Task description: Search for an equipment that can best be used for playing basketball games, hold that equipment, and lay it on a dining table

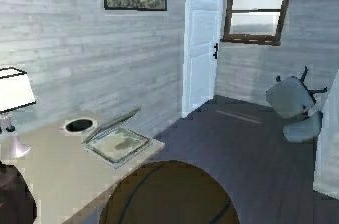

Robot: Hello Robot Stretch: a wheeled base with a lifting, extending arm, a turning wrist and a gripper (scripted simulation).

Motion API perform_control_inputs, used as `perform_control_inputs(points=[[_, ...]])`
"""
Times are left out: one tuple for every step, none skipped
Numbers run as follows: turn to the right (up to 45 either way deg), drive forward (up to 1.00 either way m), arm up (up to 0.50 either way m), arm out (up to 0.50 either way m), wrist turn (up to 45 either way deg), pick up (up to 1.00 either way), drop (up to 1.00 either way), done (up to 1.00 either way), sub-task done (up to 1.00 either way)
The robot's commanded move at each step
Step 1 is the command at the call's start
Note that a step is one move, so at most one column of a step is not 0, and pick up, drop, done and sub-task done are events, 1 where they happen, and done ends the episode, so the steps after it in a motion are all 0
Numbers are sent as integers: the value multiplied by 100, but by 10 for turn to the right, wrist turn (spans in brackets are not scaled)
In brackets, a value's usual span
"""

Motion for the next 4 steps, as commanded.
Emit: perform_control_inputs(points=[[30, 0, 0, 0, 0, 0, 0, 0, 0], [-60, 0, 0, 0, 0, 0, 0, 0, 0], [-30, 0, 0, 0, 0, 0, 0, 0, 0], [-450, 0, 0, 0, 0, 0, 0, 0, 0]])
